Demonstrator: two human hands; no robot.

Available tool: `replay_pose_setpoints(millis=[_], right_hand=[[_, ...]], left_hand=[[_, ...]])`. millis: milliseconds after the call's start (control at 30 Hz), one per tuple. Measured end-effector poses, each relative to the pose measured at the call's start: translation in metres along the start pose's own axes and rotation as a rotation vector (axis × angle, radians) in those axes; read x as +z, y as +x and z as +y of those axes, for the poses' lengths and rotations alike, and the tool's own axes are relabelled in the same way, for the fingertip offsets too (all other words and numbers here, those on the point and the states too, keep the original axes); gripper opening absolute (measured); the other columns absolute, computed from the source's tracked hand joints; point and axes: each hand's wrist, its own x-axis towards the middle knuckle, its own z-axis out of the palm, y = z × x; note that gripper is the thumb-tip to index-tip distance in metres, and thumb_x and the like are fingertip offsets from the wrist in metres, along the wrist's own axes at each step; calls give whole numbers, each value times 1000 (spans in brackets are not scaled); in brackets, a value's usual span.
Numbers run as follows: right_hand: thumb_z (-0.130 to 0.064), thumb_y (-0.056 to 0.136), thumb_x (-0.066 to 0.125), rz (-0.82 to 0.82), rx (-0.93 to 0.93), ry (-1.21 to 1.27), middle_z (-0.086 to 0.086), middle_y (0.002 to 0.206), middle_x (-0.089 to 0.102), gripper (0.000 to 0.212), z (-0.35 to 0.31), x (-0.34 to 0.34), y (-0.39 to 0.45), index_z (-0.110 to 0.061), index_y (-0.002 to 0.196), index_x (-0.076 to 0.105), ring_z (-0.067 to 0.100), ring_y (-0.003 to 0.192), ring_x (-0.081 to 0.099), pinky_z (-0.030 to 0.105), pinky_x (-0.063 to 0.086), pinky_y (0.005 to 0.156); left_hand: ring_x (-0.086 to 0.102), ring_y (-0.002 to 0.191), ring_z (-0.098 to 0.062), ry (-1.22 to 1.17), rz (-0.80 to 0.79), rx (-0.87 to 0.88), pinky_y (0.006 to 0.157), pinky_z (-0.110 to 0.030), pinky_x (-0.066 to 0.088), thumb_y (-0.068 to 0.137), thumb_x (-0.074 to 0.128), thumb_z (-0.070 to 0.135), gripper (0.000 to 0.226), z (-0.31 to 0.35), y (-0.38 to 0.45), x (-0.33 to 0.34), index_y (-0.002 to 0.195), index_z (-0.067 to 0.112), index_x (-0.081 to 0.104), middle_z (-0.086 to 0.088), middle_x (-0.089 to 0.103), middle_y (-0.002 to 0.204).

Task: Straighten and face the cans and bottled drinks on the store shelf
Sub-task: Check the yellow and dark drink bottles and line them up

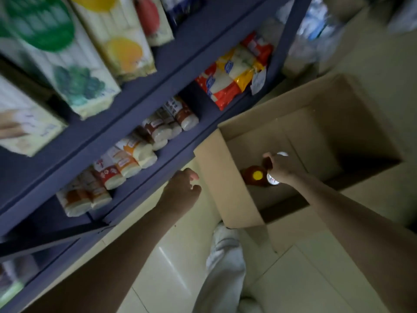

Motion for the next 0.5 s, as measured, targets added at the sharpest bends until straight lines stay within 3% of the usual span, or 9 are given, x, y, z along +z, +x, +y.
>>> replay_pose_setpoints(millis=[100,200,333,433,500], right_hand=[[3,92,47,-24,-80,-65,16,131,50,50,-26,-63,-68,-10,140,38,32,120,50,31,38,97],[-2,92,50,51,-220,-132,14,124,56,45,-83,-137,-163,-11,135,43,31,111,55,37,46,91],[3,89,55,231,-494,111,11,107,62,36,-201,-217,-325,-13,122,55,35,104,60,46,47,93],[-4,91,58,174,-757,276,6,109,61,36,-298,-247,-455,-23,120,49,27,101,62,41,51,89],[-8,92,59,145,-922,236,2,114,58,41,-355,-260,-534,-22,127,46,24,99,62,28,51,82]], left_hand=[[54,108,-23,59,110,164,86,-27,39,89,51,6,31,39,-49,-49,119,6,55,-11,52,125],[48,116,-27,244,187,289,93,-35,40,91,49,12,33,74,-127,-126,124,11,50,-9,45,130],[36,126,-26,571,392,438,101,-36,29,93,44,17,38,91,-242,-255,131,16,42,-5,36,136],[44,121,-32,625,623,414,94,-40,35,87,50,8,40,75,-330,-350,126,10,50,-11,44,132],[62,92,-40,592,805,505,72,-47,50,70,56,2,36,61,-387,-411,106,3,61,-20,58,110]])
